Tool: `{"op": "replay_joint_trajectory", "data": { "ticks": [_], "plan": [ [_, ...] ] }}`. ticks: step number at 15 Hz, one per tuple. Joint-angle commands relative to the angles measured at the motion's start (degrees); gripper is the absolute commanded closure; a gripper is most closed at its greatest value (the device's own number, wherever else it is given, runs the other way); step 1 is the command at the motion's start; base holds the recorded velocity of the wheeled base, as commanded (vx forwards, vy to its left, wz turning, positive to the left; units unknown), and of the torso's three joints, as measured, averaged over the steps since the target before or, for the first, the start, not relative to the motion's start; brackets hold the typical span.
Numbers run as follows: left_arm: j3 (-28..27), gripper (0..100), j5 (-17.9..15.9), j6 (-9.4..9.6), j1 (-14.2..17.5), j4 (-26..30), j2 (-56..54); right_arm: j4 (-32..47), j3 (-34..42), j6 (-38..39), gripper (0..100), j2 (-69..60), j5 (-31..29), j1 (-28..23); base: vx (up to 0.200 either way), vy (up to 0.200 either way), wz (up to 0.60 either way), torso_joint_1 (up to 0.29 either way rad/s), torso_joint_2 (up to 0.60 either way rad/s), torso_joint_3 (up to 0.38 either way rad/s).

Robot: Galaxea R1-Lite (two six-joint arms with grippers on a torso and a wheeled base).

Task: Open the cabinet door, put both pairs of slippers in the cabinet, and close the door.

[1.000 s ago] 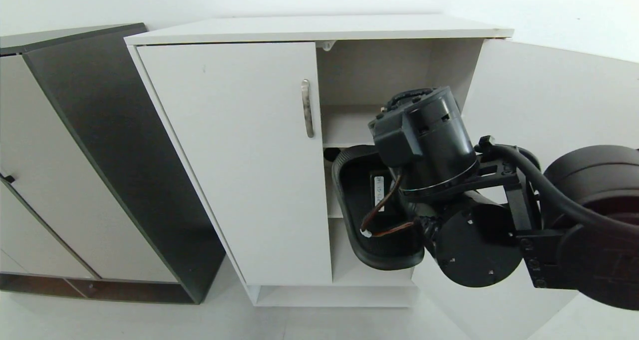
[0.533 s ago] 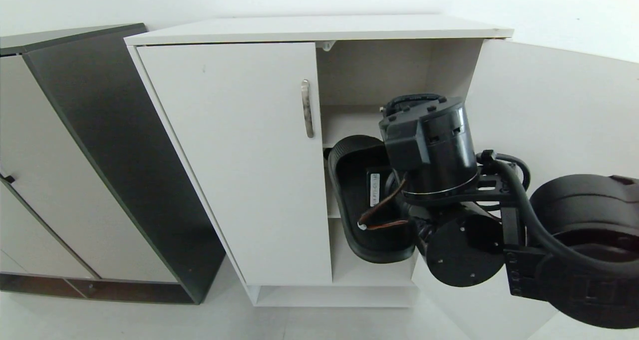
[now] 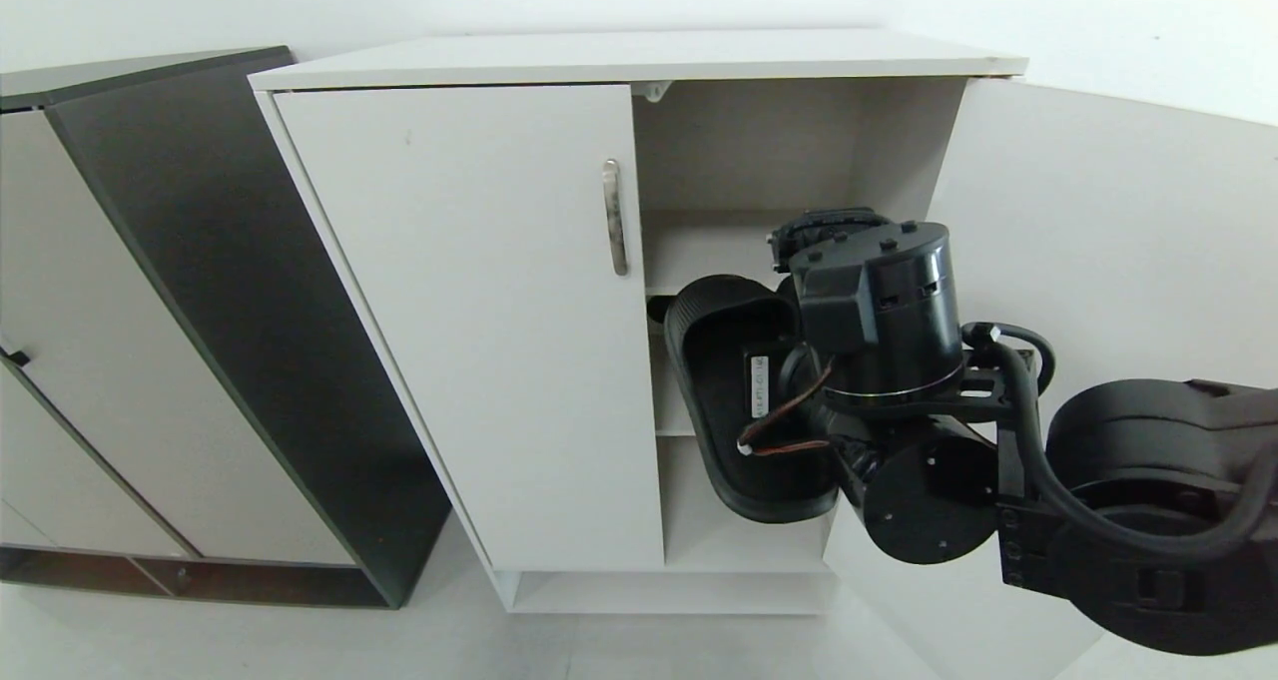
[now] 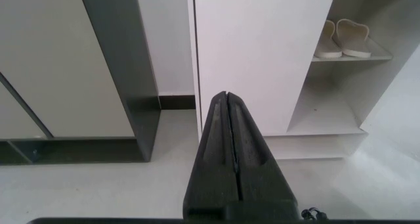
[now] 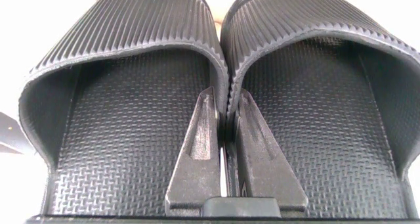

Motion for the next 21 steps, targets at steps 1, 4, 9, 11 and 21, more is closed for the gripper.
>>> {"op": "replay_joint_trajectory", "data": {
  "ticks": [1, 4, 9, 11, 21],
  "plan": [
    [0.0, 100, 0.01, -0.01, -0.02, 0.04, 0.08, -0.1, 0.01, -0.01, 100, 0.1, 0.0, -0.14, 0.0, 0.0, 0.0, 0.0, 0.0, 0.0],
    [0.0, 100, 0.01, -0.01, -0.02, 0.04, 0.08, -0.1, -0.07, -0.01, 100, 0.1, 0.0, -0.49, 0.0, 0.0, 0.0, 0.0, 0.0, 0.0],
    [-0.09, 100, -0.08, 0.08, -0.02, 0.04, 0.08, -0.19, 0.01, -0.01, 100, 0.27, 0.0, -0.84, 0.2, 0.0, 0.0, -0.001, 0.01, 0.005],
    [0.0, 100, -0.08, 0.08, -0.02, 0.04, 0.08, -0.19, 0.01, -0.01, 100, 0.27, -0.09, -0.84, 0.2, 0.0, 0.0, 0.0, 0.0, -0.002],
    [0.0, 100, 0.01, -0.01, 0.07, 0.04, 0.08, -2.04, -0.16, 0.17, 100, 3.26, -0.09, -0.49, 0.08, 0.0, 0.0, 0.0, 0.0, 0.0]
  ]
}}
